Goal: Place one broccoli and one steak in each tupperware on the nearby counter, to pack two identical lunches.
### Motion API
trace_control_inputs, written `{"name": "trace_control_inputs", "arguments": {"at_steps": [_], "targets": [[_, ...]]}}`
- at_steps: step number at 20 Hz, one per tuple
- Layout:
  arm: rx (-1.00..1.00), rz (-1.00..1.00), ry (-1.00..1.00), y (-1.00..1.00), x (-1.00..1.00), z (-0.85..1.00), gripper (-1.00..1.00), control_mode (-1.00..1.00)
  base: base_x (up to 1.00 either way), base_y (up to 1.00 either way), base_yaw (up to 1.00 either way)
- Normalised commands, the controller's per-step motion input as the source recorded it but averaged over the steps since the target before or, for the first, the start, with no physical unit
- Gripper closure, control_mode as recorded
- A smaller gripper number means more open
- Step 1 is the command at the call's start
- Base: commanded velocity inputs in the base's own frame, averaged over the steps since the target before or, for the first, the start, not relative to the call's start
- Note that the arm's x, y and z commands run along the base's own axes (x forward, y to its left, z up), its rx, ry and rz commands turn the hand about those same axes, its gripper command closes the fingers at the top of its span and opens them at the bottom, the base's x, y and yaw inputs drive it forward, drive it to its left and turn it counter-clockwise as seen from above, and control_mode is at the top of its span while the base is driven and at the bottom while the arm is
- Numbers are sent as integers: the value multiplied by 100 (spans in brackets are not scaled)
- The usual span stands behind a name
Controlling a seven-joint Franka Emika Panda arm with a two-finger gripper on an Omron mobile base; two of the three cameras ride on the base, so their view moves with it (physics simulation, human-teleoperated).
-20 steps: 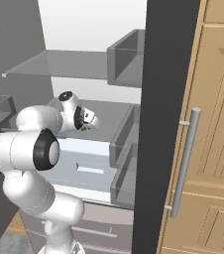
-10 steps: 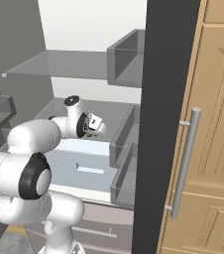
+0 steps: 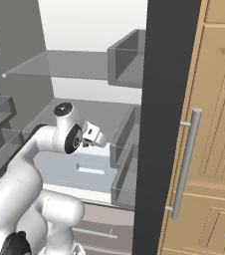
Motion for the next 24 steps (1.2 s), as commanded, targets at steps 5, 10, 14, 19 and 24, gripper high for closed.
{"name": "trace_control_inputs", "arguments": {"at_steps": [5, 10, 14, 19, 24], "targets": [[0, 5, -3, 4, -100, 58, 100, -100, 0, 0, 0], [0, 13, -13, 14, -98, 65, 100, -100, 0, 0, 0], [0, 16, -10, 17, -99, 67, 100, -100, 0, 0, 0], [0, 13, -9, 18, -94, 88, 100, -100, 0, 0, 0], [-2, 3, 3, 49, -26, 30, 100, -100, 0, 0, 0]]}}
